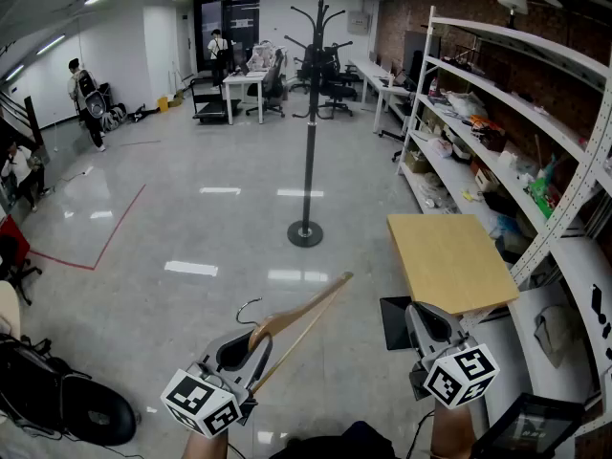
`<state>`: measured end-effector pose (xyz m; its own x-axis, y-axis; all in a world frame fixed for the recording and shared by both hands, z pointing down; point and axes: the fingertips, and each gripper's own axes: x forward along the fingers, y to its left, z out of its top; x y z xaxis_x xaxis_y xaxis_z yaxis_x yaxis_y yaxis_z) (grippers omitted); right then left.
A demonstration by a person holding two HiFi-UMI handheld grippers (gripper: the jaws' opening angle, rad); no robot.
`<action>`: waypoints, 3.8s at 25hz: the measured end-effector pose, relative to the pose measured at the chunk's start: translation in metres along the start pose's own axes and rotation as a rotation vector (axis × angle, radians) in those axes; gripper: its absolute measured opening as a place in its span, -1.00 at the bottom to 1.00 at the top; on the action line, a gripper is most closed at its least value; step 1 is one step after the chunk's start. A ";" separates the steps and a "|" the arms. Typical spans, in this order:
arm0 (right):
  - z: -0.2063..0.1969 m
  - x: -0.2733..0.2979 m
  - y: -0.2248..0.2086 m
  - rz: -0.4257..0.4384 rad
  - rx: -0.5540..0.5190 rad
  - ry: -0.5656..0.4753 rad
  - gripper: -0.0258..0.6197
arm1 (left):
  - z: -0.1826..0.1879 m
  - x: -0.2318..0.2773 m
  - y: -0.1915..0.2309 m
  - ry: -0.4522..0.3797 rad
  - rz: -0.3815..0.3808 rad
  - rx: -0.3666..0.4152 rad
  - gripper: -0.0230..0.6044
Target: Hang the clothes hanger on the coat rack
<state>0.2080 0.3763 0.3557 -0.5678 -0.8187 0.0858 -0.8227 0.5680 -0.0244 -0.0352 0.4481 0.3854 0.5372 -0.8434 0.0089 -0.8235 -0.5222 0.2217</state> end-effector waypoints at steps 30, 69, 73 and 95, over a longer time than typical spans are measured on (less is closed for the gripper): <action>0.021 0.238 -0.186 0.121 0.068 -0.039 -0.90 | 0.048 0.253 0.123 0.015 0.069 0.034 -0.76; 0.089 0.697 -0.349 0.178 0.006 -0.097 -0.90 | 0.137 0.599 0.457 0.005 -0.024 0.104 -0.76; 0.105 0.744 -0.380 0.243 -0.012 -0.115 -0.90 | 0.151 0.652 0.476 0.010 -0.028 0.117 -0.76; 0.175 0.894 -0.407 0.271 -0.124 -0.193 -0.90 | 0.239 0.826 0.573 0.102 -0.371 0.229 -0.76</action>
<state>0.0301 -0.6019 0.2678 -0.7697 -0.6310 -0.0970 -0.6383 0.7631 0.1012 -0.1066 -0.5782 0.2870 0.8099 -0.5826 0.0679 -0.5843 -0.8115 0.0069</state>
